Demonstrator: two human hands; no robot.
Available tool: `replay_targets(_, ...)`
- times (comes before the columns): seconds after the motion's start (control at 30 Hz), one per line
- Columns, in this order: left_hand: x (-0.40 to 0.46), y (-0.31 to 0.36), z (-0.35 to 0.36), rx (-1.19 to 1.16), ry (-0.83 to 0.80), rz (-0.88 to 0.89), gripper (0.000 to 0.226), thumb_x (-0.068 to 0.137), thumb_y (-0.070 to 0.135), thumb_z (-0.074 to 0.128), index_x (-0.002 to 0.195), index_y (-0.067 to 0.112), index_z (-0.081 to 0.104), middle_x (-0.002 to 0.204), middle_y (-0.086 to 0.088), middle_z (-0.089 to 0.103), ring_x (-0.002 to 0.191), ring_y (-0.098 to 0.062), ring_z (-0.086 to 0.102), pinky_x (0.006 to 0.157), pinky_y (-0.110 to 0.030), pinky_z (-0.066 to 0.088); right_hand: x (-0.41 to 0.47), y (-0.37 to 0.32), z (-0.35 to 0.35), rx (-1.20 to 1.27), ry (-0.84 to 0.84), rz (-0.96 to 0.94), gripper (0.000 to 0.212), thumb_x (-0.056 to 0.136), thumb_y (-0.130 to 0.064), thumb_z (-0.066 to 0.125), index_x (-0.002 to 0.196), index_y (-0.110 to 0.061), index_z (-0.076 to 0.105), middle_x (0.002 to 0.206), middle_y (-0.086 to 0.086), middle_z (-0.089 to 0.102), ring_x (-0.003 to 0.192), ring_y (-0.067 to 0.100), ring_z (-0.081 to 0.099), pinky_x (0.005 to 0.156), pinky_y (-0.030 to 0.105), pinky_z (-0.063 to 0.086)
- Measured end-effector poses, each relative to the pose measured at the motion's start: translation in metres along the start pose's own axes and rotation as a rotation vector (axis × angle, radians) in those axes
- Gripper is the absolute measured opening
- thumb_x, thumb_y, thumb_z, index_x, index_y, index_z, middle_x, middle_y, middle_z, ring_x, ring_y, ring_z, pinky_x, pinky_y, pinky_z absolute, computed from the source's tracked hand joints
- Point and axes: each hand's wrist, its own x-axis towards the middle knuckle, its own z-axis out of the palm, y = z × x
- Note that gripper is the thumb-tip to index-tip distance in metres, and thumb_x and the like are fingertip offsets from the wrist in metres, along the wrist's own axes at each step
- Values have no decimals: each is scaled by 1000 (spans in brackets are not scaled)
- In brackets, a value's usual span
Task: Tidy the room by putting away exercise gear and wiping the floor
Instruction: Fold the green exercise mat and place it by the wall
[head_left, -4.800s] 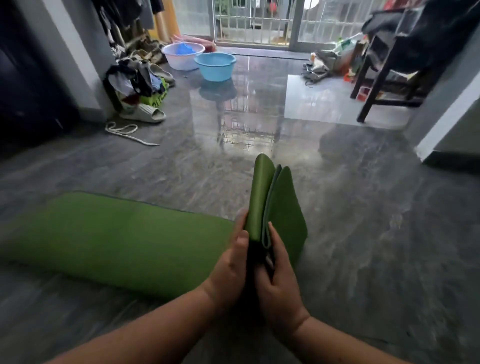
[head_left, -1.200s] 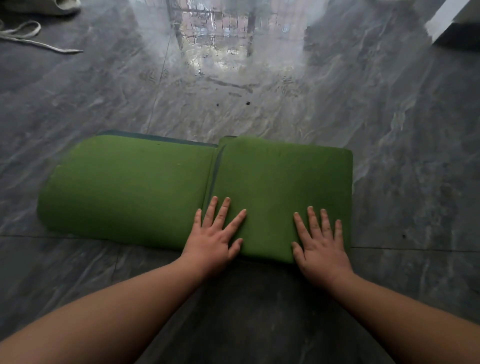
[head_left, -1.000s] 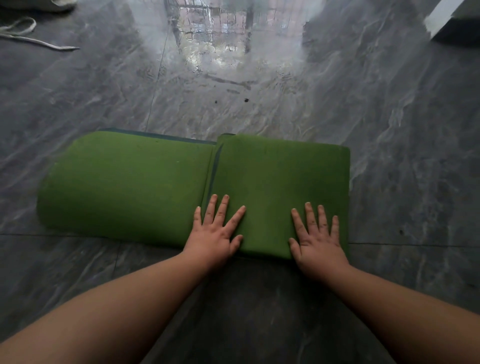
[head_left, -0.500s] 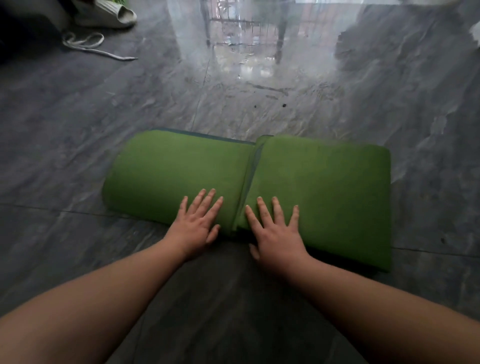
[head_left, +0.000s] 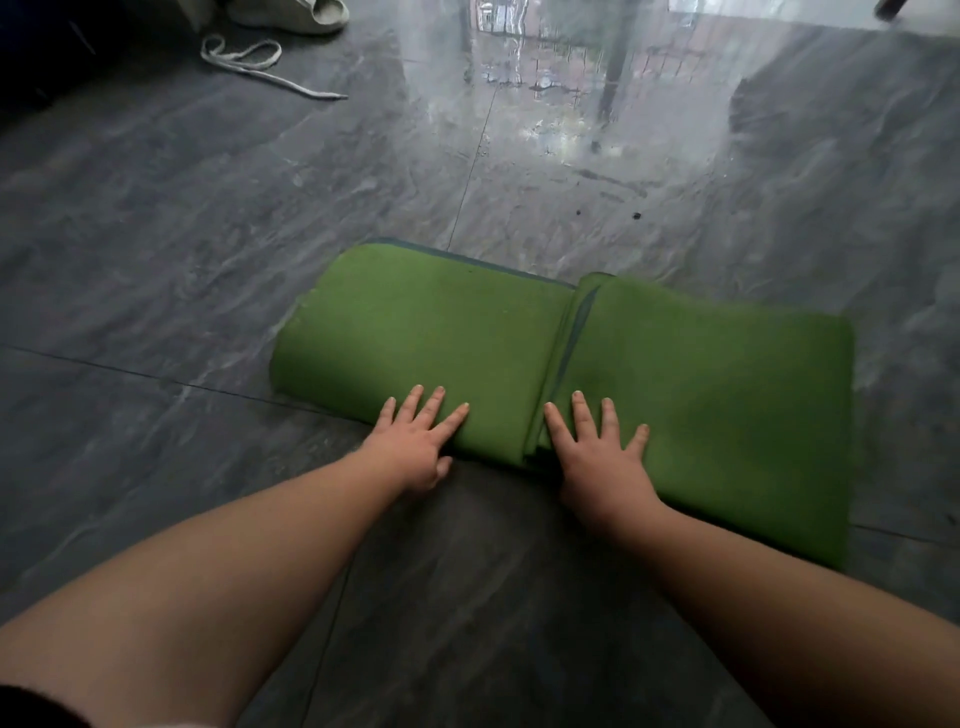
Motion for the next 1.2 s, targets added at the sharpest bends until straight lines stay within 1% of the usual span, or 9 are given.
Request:
replay_targets(0.2, -18, 21, -28, -84, 261, 68, 89, 95, 42, 48, 143, 45, -27, 163, 1, -20, 150, -29, -16, 115, -68, 2, -23, 23, -37, 227, 168, 3, 95, 86, -27, 60, 159, -29, -2, 168, 6, -1, 153, 35, 0, 116, 70, 13)
replay_targets(0.43, -28, 82, -93, -561, 467, 145, 71, 98, 22, 38, 151, 49, -1, 165, 5, 9, 151, -24, 8, 115, -65, 16, -52, 67, -96, 748, 663, -59, 81, 73, -27, 52, 152, -14, 37, 156, 10, 39, 147, 24, 32, 117, 51, 32)
replay_targets(0.57, -44, 129, -137, -910, 681, 336, 61, 96, 28, 39, 149, 49, 15, 160, 0, 27, 149, -17, 22, 121, -44, 20, -72, 81, -121, 975, 851, -96, 81, 75, -27, 57, 152, -13, 34, 153, 9, 43, 143, 21, 39, 117, 44, 35)
replay_targets(0.67, -58, 163, -164, -1043, 640, 434, 63, 99, 19, 51, 149, 40, 19, 157, 5, 30, 145, -3, 26, 120, -25, 20, -85, 83, -137, 1096, 977, -124, 76, 80, -22, 60, 151, -14, 34, 148, 4, 47, 138, 15, 45, 115, 29, 37)
replay_targets(0.77, -65, 185, -180, -1292, 590, 536, 55, 96, 41, 48, 149, 32, 34, 147, 8, 48, 137, -8, 42, 116, -40, 34, -95, 82, -147, 1185, 1018, -159, 77, 82, -18, 65, 151, -19, 32, 142, -8, 47, 136, 5, 44, 112, 21, 36)
replay_targets(0.83, -66, 191, -185, -1383, 620, 531, 43, 97, 37, 44, 138, 24, 46, 125, 6, 64, 120, -16, 59, 103, -52, 47, -102, 84, -150, 1199, 1002, -206, 79, 81, -25, 68, 149, -25, 28, 141, -16, 42, 134, -2, 42, 110, 19, 37)
replay_targets(0.97, -66, 196, -187, -1369, 589, 523, 38, 96, 31, 47, 134, 28, 48, 125, -5, 64, 118, -24, 61, 99, -55, 49, -111, 91, -151, 1196, 960, -222, 92, 75, -20, 85, 145, -28, 24, 133, -23, 38, 123, -20, 41, 96, 3, 36)
replay_targets(1.07, -65, 194, -186, -1215, 593, 521, 49, 94, 15, 47, 137, 36, 47, 137, 5, 54, 124, -12, 56, 96, -48, 54, -108, 94, -150, 1233, 1002, -135, 90, 67, -42, 83, 139, -38, 29, 134, -9, 46, 125, 2, 50, 102, 23, 46)
replay_targets(1.2, -71, 164, -211, -789, 739, 545, 59, 89, 6, 57, 135, 41, 48, 138, 7, 51, 129, -6, 48, 104, -45, 46, -107, 98, -147, 1235, 1040, -120, 77, 68, -36, 73, 136, -36, 38, 131, 2, 52, 120, 13, 56, 101, 39, 51)
